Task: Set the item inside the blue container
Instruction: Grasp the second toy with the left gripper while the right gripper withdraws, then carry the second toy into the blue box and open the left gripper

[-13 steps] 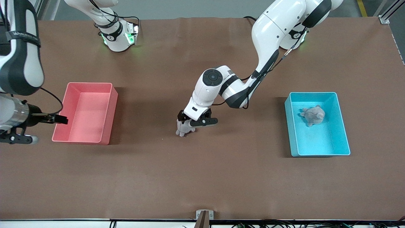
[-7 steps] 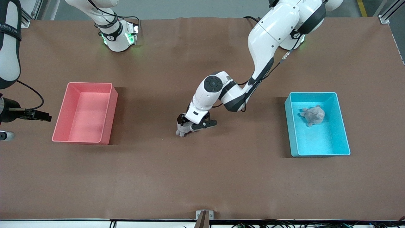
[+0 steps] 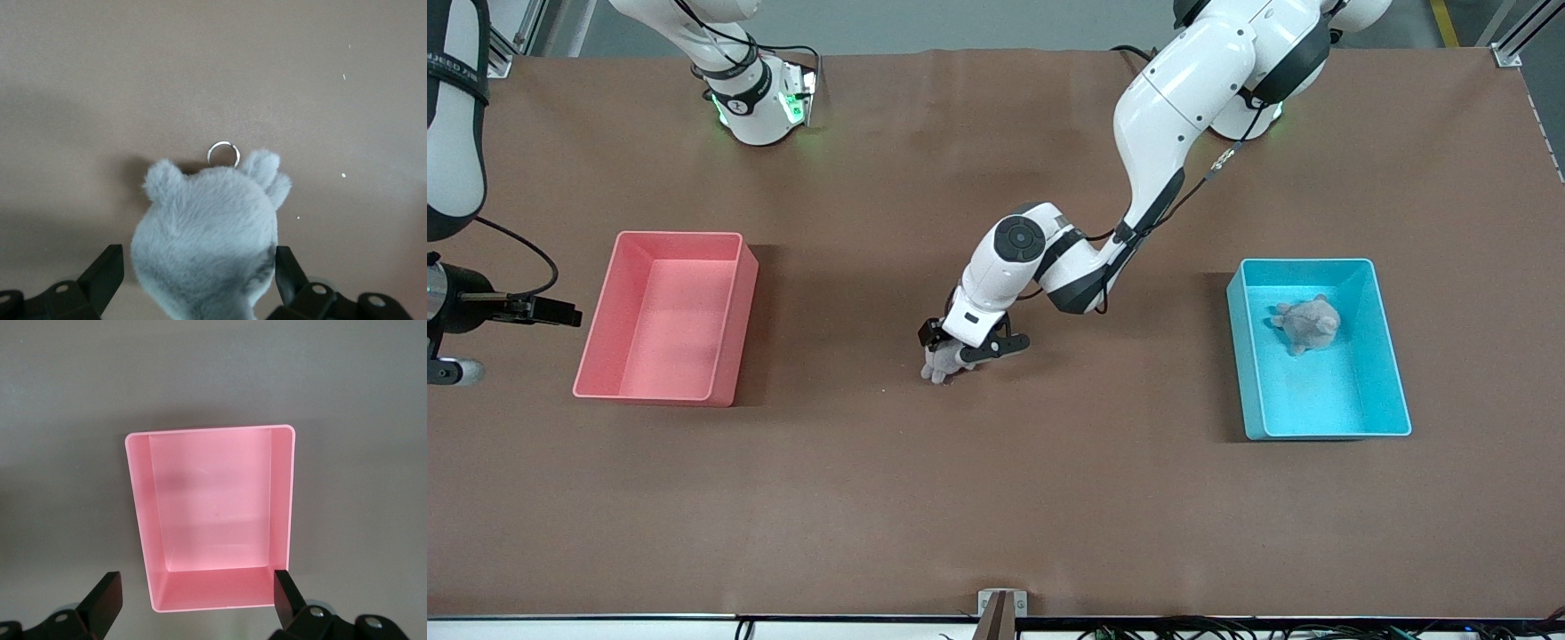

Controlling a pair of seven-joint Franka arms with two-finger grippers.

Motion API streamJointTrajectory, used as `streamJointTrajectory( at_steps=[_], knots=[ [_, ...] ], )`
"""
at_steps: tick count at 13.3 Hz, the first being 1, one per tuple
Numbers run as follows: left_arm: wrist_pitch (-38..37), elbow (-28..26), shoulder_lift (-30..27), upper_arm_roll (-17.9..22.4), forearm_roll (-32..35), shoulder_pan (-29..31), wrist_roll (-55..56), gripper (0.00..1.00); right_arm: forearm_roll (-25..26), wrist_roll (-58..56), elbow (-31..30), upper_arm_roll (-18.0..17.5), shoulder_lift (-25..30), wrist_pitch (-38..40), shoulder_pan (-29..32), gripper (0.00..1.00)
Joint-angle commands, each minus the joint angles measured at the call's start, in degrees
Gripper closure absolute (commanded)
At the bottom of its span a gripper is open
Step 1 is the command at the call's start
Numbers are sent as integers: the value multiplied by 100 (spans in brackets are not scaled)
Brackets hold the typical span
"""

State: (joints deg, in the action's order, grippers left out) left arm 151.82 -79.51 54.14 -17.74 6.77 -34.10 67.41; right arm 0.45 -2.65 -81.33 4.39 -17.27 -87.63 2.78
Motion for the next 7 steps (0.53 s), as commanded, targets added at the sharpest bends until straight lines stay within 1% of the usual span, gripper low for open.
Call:
streamJointTrajectory(
  at_steps=[1, 2, 3, 7],
  knots=[
    [234, 225, 184, 34, -88, -61, 35, 3, 25, 1, -786, -26, 768, -201, 30, 0],
    [269, 225, 193, 34, -88, -70, 35, 11, 69, -8, -849, -26, 882, -220, 21, 0],
    [261, 225, 210, 34, -88, -70, 35, 29, 69, -8, -849, -26, 953, -185, 30, 0],
    [261, 217, 193, 34, -88, -70, 149, 72, 96, -17, -972, 44, 1243, -167, -128, 0]
  ],
)
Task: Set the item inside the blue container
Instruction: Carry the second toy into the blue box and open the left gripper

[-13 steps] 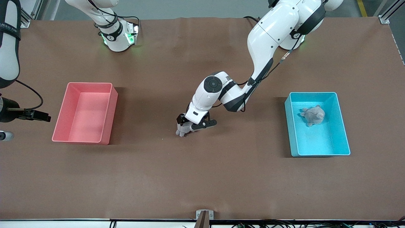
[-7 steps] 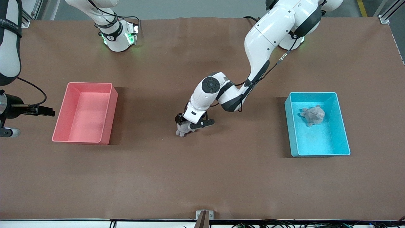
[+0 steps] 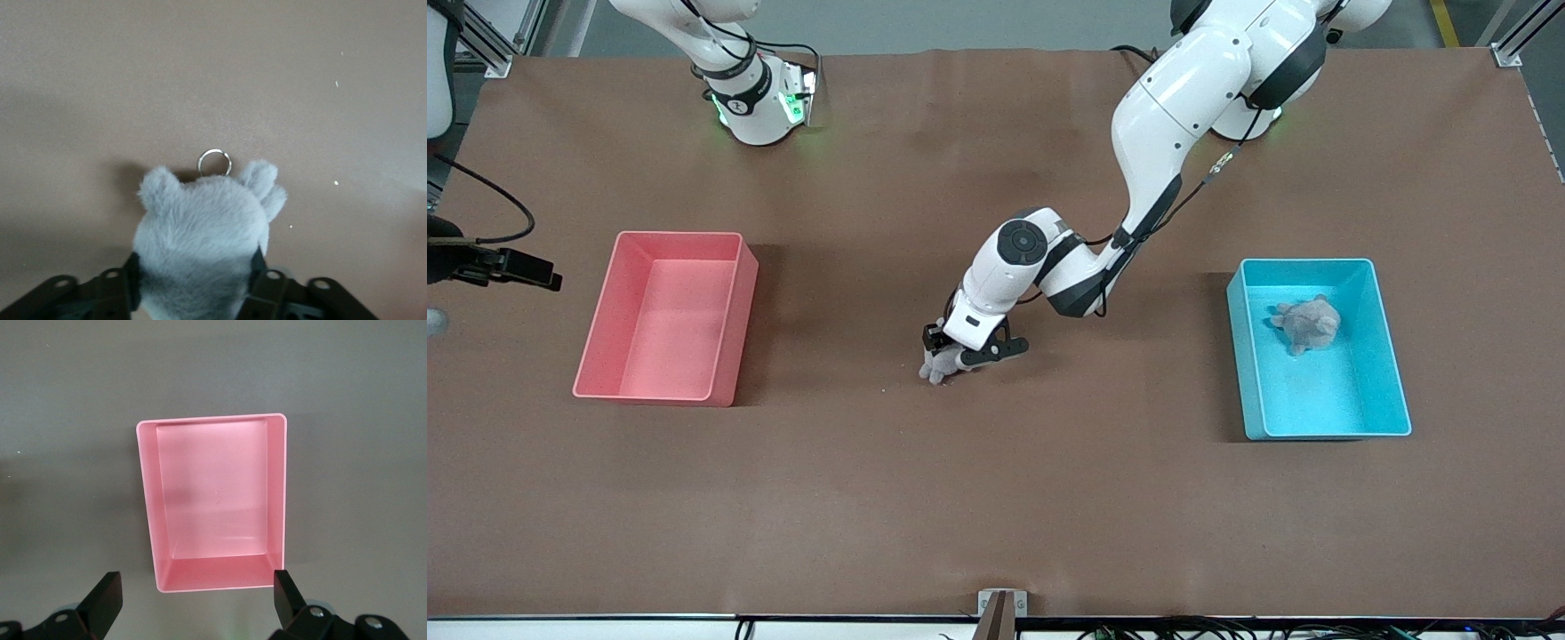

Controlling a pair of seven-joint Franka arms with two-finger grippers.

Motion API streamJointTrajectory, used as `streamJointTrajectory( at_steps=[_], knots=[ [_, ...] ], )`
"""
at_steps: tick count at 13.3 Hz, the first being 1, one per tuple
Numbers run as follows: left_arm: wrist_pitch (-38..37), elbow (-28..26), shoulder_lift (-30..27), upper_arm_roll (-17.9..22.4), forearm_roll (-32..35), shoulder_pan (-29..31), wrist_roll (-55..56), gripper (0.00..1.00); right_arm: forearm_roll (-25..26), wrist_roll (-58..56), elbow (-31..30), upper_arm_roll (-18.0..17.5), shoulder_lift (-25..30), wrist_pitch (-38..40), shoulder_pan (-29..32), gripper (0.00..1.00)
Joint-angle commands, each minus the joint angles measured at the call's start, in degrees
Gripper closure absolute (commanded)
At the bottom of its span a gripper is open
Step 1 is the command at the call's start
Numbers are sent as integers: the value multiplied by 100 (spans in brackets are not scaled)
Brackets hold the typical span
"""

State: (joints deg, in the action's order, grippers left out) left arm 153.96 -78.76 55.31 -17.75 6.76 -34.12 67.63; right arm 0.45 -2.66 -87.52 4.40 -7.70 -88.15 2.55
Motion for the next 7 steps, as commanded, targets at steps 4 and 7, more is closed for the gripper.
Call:
streamJointTrajectory(
  at_steps=[4, 7],
  knots=[
    [37, 124, -247, 34, -70, -17, 365, 81, 95, -15, -389, 324, 366, -106, -369, 0],
    [-417, -104, -826, 34, -61, 273, 330, 81, 86, -24, -467, 316, 436, -132, -291, 0]
  ],
)
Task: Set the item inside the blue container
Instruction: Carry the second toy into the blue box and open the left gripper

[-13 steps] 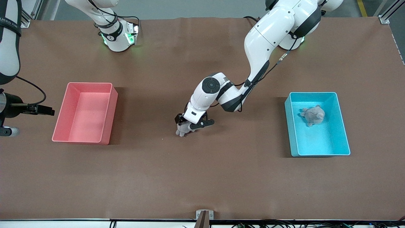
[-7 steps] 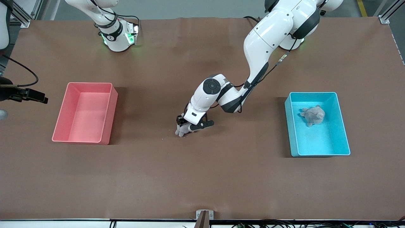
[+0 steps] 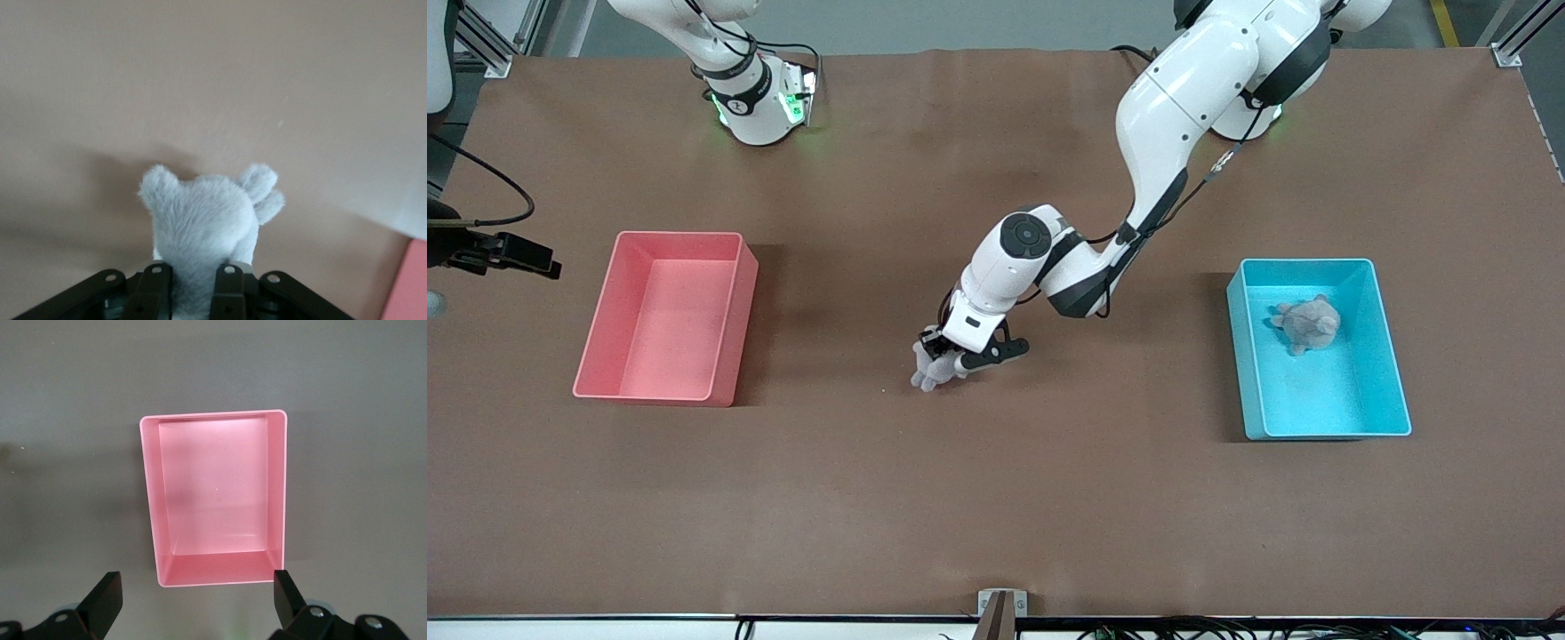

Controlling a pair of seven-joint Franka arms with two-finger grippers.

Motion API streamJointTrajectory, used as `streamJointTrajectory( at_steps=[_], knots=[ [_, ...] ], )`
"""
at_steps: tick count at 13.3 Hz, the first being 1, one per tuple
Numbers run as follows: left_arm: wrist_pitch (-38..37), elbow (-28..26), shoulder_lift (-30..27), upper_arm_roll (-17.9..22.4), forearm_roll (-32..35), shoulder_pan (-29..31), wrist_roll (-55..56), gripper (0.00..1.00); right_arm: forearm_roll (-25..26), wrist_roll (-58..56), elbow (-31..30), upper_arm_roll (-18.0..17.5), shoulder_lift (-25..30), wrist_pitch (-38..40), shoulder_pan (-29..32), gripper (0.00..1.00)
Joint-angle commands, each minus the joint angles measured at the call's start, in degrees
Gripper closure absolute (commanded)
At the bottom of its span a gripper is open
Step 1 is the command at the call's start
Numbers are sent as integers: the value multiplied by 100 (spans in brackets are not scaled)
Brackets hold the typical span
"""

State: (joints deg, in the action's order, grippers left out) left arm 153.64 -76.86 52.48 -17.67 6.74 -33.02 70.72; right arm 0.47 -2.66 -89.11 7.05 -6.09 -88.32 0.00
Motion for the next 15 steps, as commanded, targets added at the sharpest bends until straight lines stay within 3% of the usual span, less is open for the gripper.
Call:
streamJointTrajectory(
  at_steps=[1, 4, 9, 11, 15],
  knots=[
    [-753, -407, -806, 27, -50, 330, -14, 81, 85, -33, -317, 51, 319, -124, -26, 0],
    [-1756, -1389, -2044, -52, -67, 953, -653, 82, 85, -42, -379, 42, 521, -80, 18, 0],
    [-2909, -2849, -3733, -351, -68, 2648, -2901, 81, 76, -51, -739, 42, 978, -141, 27, 0],
    [-2928, -3185, -3999, -351, -68, 3377, -3972, 82, 76, -51, -748, 33, 1145, -98, 27, 0],
    [-2972, -3221, -3702, -316, 72, 4486, -5707, 82, 15, -51, -757, 33, 1207, -36, 88, 0]
  ],
)
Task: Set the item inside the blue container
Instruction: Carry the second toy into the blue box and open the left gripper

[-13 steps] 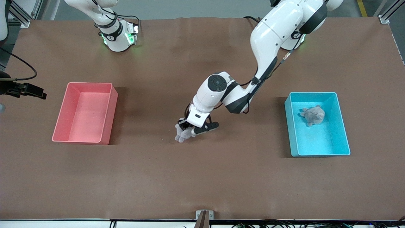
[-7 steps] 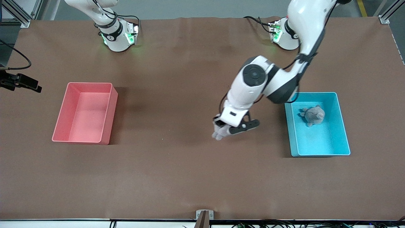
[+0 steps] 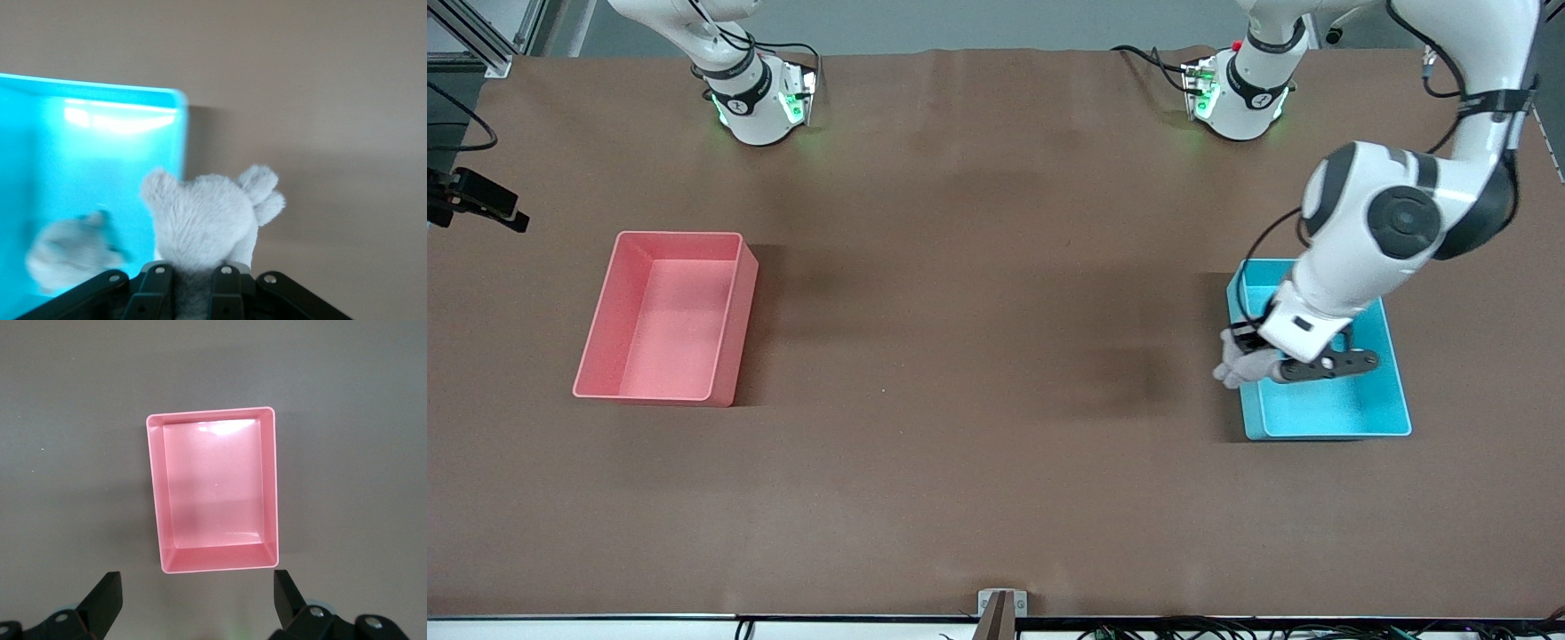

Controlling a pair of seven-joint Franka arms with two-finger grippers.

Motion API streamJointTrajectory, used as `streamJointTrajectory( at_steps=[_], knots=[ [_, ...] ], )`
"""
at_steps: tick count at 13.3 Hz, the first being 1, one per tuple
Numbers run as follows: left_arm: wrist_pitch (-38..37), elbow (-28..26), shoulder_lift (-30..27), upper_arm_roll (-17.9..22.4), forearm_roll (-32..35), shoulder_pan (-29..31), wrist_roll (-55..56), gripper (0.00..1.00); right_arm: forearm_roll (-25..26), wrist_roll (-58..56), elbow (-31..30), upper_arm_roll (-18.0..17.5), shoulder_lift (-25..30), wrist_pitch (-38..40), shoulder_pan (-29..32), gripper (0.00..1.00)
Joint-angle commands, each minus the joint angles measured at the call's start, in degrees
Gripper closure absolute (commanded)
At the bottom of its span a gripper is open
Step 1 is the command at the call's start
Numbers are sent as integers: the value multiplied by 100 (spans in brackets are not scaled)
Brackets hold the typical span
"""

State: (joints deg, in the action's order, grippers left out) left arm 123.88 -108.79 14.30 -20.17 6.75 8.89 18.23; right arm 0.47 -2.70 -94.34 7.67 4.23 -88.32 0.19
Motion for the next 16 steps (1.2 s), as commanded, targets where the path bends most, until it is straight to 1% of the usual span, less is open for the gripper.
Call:
streamJointTrajectory(
  at_steps=[1, 3, 4, 7, 9, 11, 13, 14, 15, 16],
  knots=[
    [49, 15, 265, -48, 333, 428, -582, 82, 15, -47, -234, -37, 174, -27, 60, 0],
    [66, 138, 572, -48, 1026, 735, -671, 82, -12, -47, -225, -46, 174, -27, 51, 0],
    [171, 147, 696, -57, 1169, 867, -819, 82, -90, -47, -225, -46, 183, -27, 51, 0],
    [470, 138, 986, -48, 1206, 1079, -1084, 81, -117, -64, -225, -46, 192, -19, 51, 0],
    [899, 147, 1214, -48, 1206, 1088, -1085, 81, -108, -152, -225, -37, 218, -36, 34, 0],
    [989, 138, 1321, -39, 1206, 1088, -1076, 77, -91, -161, -225, -37, 218, -62, 25, 0],
    [989, 147, 1338, -39, 1206, 1080, -1076, 34, -65, -161, -225, -46, 218, -71, 16, 0],
    [989, 147, 1330, -39, 1206, 1088, -1076, 3, -56, -161, -225, -46, 218, -71, 16, 0],
    [981, 138, 1295, -39, 1197, 1088, -1076, 0, -56, -161, -225, -46, 218, -71, 16, 0],
    [955, 138, 1234, -48, 1197, 1097, -1093, 0, -56, -161, -225, -46, 218, -71, 16, 0]
  ],
)
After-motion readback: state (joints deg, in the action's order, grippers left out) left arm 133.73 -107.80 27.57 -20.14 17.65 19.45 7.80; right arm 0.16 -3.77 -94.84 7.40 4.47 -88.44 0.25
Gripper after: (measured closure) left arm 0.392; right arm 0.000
